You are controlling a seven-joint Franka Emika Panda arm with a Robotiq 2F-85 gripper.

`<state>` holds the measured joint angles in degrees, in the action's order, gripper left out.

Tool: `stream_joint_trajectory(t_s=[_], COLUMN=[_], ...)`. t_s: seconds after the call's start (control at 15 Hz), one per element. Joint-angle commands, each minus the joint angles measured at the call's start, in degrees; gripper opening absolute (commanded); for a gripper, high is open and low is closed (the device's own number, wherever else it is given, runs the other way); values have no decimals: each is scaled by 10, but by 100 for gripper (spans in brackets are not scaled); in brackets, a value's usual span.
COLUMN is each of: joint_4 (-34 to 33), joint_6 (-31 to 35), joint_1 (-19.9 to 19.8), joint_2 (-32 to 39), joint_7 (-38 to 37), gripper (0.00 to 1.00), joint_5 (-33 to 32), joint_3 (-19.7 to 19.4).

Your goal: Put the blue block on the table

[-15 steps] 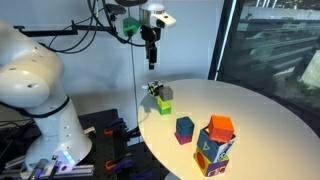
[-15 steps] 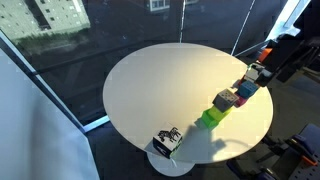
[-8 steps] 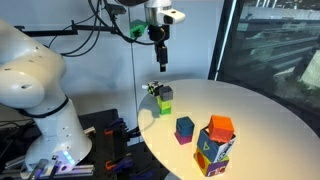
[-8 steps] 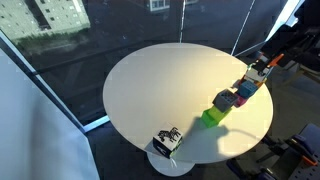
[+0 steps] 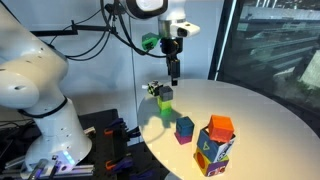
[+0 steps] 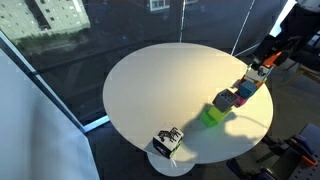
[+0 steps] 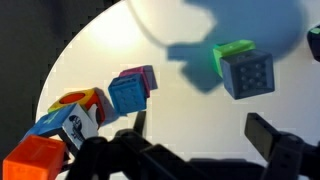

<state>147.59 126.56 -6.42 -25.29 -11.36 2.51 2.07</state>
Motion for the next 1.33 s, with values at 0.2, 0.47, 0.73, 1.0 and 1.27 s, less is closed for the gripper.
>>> stream_joint_trajectory(t_s=[0.2,0.47,0.73,1.0,1.27], joint_4=[-33,-32,-36,-25,-29], joint_6=[36,91,123,124,124], joint_1=[1,1,3,2,1], joint_2=[86,117,140,139,143], joint_7=[46,101,158,154,160], gripper=[100,100,100,100,100], joint_5=[-35,-36,-27,-30,-30], joint_3=[-35,-58,-79,-81,-84])
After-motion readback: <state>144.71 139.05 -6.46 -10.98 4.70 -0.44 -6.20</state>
